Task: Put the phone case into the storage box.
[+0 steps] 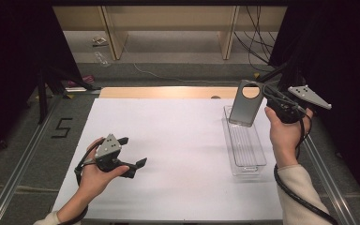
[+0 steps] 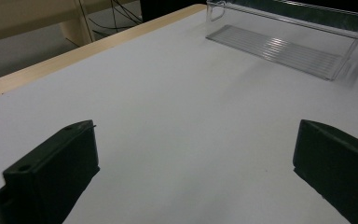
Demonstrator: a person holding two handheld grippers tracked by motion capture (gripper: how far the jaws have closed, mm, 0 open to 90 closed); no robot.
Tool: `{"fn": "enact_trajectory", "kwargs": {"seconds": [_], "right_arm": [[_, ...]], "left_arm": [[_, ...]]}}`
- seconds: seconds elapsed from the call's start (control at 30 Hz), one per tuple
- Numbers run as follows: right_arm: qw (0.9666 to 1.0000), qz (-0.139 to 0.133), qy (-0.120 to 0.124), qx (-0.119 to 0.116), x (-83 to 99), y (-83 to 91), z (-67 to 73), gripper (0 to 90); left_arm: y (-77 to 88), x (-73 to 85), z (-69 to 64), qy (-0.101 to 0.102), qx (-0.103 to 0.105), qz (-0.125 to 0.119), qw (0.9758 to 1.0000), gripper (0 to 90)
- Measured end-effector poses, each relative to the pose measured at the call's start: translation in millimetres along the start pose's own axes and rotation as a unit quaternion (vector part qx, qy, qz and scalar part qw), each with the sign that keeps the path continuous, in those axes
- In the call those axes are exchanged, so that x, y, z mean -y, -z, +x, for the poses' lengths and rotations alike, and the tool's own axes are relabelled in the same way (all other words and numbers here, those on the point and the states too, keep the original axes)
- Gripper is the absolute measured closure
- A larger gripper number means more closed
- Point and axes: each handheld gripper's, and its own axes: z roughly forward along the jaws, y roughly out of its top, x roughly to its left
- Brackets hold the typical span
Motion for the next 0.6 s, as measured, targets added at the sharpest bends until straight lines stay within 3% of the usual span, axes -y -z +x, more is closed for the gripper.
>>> {"fn": "enact_trajectory", "kwargs": {"seconds": [0.6], "right_arm": [[1.0,-0.001,0.003,0.006,-1.0,0.0,-3.5,84.9]], "left_arm": [[0.0,0.0,0.0,0.0,0.0,0.0,1.0,0.0]]}}
